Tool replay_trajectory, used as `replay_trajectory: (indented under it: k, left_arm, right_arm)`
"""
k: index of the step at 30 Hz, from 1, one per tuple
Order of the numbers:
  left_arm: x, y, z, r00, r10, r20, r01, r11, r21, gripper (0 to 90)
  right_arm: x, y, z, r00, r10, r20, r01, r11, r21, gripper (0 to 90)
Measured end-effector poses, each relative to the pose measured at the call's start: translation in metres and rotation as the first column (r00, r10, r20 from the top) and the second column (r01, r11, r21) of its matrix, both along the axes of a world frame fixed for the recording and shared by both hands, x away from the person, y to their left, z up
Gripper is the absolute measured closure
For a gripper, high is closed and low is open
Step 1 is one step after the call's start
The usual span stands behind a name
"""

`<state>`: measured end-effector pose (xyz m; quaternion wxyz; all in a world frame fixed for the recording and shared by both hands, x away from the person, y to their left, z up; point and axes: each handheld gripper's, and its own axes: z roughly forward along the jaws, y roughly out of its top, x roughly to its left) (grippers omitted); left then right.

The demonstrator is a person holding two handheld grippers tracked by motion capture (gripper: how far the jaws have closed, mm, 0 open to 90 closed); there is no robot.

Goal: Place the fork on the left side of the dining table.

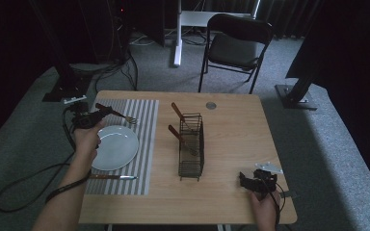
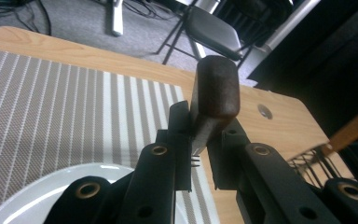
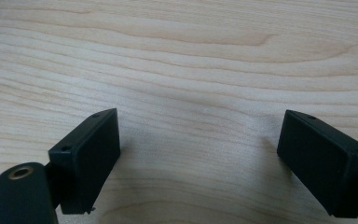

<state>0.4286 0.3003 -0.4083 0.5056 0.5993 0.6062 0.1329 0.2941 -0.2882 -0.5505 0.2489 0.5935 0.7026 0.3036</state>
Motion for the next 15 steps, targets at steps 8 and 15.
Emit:
replay_trajectory:
  k: [8,15]
  left_arm:
    - [0.021,0.006,-0.015,0.9981,0.039,-0.048,-0.04,0.9991,-0.014,80.4]
    - [0.038,0.005,-0.025,0.9968,0.027,-0.075,-0.031,0.9983,-0.049,80.4]
  right_arm:
    - [0.0,0.0,0.0,1.0,0.0,0.0,0.0,1.0,0.0,12.7]
    - [0.0,0.0,0.0,1.0,0.0,0.0,0.0,1.0,0.0,12.7]
